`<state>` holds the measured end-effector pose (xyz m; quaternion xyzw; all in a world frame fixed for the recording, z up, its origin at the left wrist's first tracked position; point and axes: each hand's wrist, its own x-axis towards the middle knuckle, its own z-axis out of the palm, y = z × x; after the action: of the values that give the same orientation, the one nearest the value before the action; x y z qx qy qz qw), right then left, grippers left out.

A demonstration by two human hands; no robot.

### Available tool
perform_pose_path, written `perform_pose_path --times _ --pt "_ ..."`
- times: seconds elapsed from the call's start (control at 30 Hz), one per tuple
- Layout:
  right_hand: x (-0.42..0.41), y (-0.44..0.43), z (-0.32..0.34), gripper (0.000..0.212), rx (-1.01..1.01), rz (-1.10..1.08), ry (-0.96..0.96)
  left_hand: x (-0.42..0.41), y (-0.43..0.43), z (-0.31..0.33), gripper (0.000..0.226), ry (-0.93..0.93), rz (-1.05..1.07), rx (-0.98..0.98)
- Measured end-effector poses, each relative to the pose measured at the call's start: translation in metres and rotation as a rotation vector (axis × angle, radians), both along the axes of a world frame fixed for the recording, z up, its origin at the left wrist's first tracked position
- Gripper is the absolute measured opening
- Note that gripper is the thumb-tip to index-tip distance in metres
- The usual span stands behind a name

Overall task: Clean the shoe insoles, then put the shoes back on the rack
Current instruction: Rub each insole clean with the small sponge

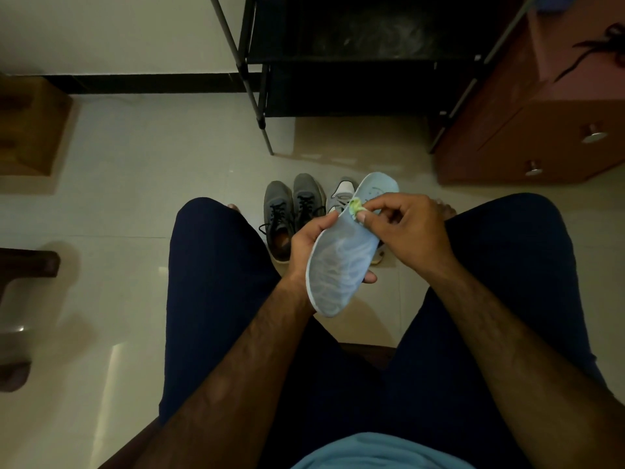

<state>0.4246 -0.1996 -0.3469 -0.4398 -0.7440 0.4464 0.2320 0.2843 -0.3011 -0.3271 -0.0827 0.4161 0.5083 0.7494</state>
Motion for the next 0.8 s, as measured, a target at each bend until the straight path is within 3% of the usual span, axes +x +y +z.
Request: perform_pose_path --times 0.17,0.37,0.53,0.7,0.8 --pt "-0.003 -0.021 0.009 0.011 -0.03 0.185 0.028 -0.001 -0.001 0.0 0.054 -0.007 0.003 0.038" --pt "0.0 0.001 0.0 0.004 -0.02 -0.002 0.004 -0.003 0.001 -0.005 0.076 0.017 -0.03 0.007" --pt "0.001 -0.004 0.009 0.01 0.178 0.154 -0.097 0.001 -0.002 -0.004 0.073 0.05 -0.08 0.034" --pt "0.006 0.009 0.003 0.012 0.047 0.19 -0.129 -0.006 0.005 -0.007 0.074 0.002 -0.126 0.062" --pt "0.007 0.006 -0.002 0.022 0.097 0.137 -0.2 -0.008 0.0 -0.014 0.046 0.053 0.043 -0.012"
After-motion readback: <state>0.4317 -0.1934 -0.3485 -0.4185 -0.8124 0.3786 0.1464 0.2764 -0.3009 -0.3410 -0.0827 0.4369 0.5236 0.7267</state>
